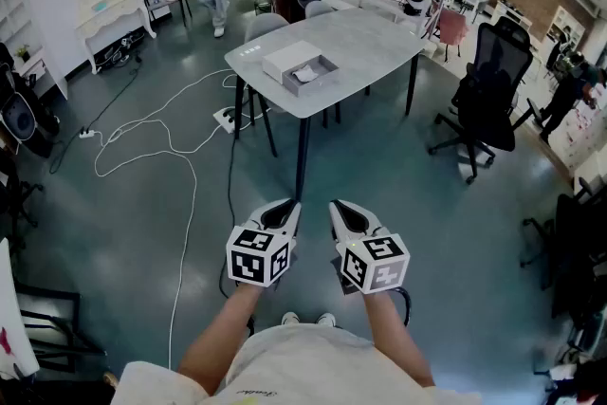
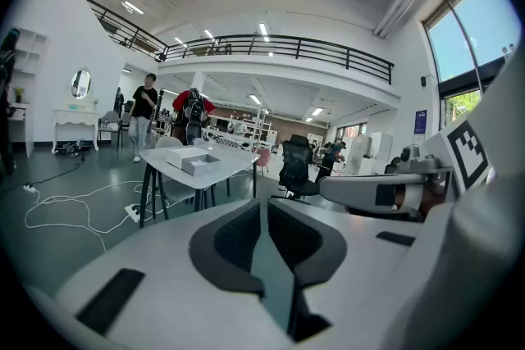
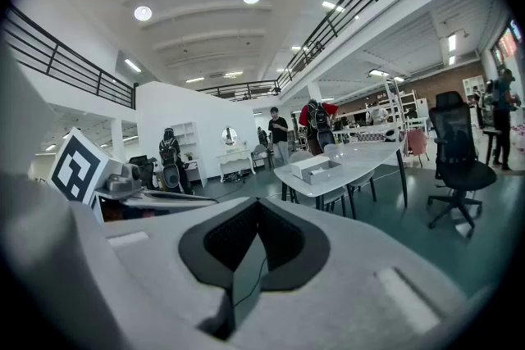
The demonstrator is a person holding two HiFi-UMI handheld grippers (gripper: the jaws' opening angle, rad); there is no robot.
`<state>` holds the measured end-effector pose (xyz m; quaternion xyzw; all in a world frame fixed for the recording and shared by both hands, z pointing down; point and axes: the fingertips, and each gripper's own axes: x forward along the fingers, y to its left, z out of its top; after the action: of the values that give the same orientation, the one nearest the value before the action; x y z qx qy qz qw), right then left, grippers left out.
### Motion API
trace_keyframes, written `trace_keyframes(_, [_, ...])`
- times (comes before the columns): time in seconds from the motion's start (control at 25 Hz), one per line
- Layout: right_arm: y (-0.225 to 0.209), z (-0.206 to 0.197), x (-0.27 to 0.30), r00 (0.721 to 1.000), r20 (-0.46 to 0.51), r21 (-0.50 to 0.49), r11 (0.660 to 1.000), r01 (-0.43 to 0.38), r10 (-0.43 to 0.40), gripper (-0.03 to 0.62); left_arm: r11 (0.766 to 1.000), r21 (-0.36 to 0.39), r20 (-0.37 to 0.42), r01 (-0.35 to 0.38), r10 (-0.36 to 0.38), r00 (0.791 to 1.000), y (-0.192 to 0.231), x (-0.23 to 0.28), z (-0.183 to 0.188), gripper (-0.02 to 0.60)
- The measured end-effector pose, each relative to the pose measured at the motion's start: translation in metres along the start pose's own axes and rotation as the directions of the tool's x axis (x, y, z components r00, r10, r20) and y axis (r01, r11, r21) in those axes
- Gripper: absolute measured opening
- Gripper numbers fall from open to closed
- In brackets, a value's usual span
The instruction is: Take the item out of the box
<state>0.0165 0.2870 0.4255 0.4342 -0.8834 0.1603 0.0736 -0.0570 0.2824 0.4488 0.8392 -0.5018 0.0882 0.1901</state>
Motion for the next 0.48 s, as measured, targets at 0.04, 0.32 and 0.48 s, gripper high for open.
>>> trace_keyframes(0.04, [0.001,-0.001,0.0,1.0,0.0,0.0,1.0,-0.003,0.003,0.005,1.0,-0.001,-0.001,0.0,0.0,1.0,0.001,0.0,-0.001,0.032])
trace_keyframes(0.32, [0.006,-0.007,0.001,1.0,0.0,0.006,1.0,-0.007,0.007,0.005,1.0,-0.003,-0.005,0.002,-0.002,1.0,0.003,-0.002,-0.006,0.032])
trace_keyframes(0.48, [0.01,-0.011,0.005,1.0,-0.006,0.012,1.0,-0.003,0.003,0.005,1.0,-0.007,-0.013,0.008,-0.008,1.0,0.008,-0.004,-0.01,0.032])
